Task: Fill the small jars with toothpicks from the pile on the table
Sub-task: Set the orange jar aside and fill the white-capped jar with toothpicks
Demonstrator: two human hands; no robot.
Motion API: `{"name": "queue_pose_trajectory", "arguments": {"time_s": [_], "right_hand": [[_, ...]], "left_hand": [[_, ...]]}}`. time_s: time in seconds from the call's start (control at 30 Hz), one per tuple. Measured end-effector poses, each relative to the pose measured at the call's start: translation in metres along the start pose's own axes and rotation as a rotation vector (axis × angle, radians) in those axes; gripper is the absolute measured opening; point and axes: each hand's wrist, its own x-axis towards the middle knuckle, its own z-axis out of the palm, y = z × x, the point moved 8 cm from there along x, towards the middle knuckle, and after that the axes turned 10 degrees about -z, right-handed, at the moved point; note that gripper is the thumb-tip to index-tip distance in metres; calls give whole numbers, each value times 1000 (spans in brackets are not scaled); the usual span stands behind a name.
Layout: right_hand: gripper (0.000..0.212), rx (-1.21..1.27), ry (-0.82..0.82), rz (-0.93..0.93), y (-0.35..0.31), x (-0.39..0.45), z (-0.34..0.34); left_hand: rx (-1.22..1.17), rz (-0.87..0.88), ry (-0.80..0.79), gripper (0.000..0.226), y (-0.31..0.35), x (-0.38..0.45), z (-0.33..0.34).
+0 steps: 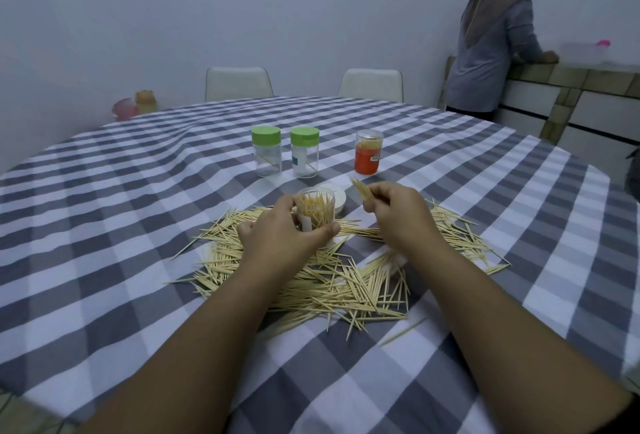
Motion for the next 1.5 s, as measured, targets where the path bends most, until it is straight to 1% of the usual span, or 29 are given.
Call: {"name": "queue_pose_trajectory", "arguments": {"time_s": [0.17, 0.27, 0.43, 0.53, 0.7, 0.9, 1.0, 1.07, 1.13, 1.27, 1.43, 1.5], "right_hand": [[12, 406, 95, 31, -3, -3, -4], [13, 508, 111, 59, -1, -2, 1], [15, 677, 146, 66, 0, -2, 2], [13, 886, 170, 83, 1, 0, 3], [14, 1211, 258, 111, -1, 2, -3], [14, 1450, 304, 195, -2, 1, -5], [18, 1497, 312, 197, -5, 1, -7], [17, 1474, 301, 190, -5, 0, -7], [14, 1374, 256, 166, -7, 0, -4], [14, 1202, 163, 112, -13, -4, 8], [14, 912, 114, 45, -15, -9, 16], [14, 833, 110, 38, -14, -10, 15]], "left_hand": [[25, 4, -31, 61, -1, 1, 5], [79, 9, -41, 67, 0, 1, 7], [129, 44, -41, 65, 6, -2, 6], [119, 63, -60, 62, 10, -5, 7], [92, 87, -75, 60, 12, -8, 10], [106, 100, -98, 64, 11, -5, 16], [103, 110, -99, 64, 10, -4, 17], [111, 113, -97, 64, 10, -4, 17], [114, 115, -98, 64, 10, -3, 18], [108, 126, -97, 60, 11, -4, 19], [116, 133, -84, 59, 12, -4, 18], [116, 134, -82, 58, 12, -4, 17]]}}
